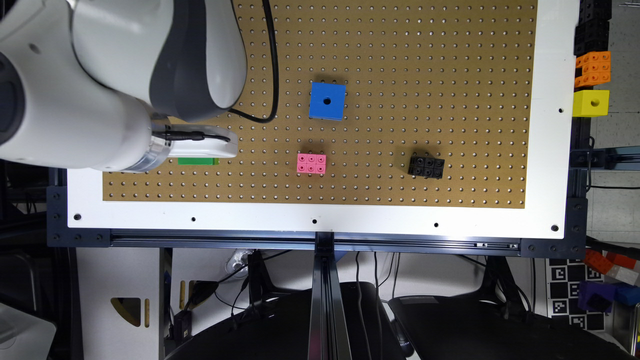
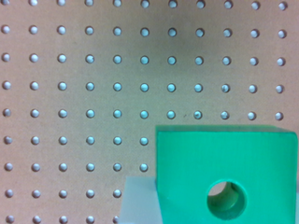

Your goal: Pick up green block.

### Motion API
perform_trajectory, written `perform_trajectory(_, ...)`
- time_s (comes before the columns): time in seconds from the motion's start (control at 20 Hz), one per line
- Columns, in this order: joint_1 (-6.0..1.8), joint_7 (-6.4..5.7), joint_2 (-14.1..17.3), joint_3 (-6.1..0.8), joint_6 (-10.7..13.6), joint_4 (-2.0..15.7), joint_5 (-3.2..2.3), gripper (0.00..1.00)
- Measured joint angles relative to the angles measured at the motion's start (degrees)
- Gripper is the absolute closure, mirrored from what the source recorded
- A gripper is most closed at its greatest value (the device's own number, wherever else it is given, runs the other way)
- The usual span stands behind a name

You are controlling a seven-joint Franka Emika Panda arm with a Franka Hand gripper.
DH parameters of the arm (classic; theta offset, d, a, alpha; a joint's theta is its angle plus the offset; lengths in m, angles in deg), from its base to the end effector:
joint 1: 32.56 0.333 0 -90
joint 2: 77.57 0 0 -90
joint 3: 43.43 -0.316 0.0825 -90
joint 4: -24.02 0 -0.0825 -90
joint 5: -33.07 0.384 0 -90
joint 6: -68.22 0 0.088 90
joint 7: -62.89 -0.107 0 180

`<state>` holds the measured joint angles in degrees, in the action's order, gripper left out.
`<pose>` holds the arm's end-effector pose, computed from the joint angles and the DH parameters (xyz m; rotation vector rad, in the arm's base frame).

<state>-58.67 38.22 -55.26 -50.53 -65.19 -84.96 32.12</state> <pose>0.5953 -0.2099 0.3007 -2.8824 1.1535 -0.0596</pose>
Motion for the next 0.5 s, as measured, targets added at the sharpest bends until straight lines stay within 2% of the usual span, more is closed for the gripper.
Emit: perform_trajectory(0.5, 0.01, -0.01, -0.9, -0.01, 0.3, 0.01, 0.0, 1.0)
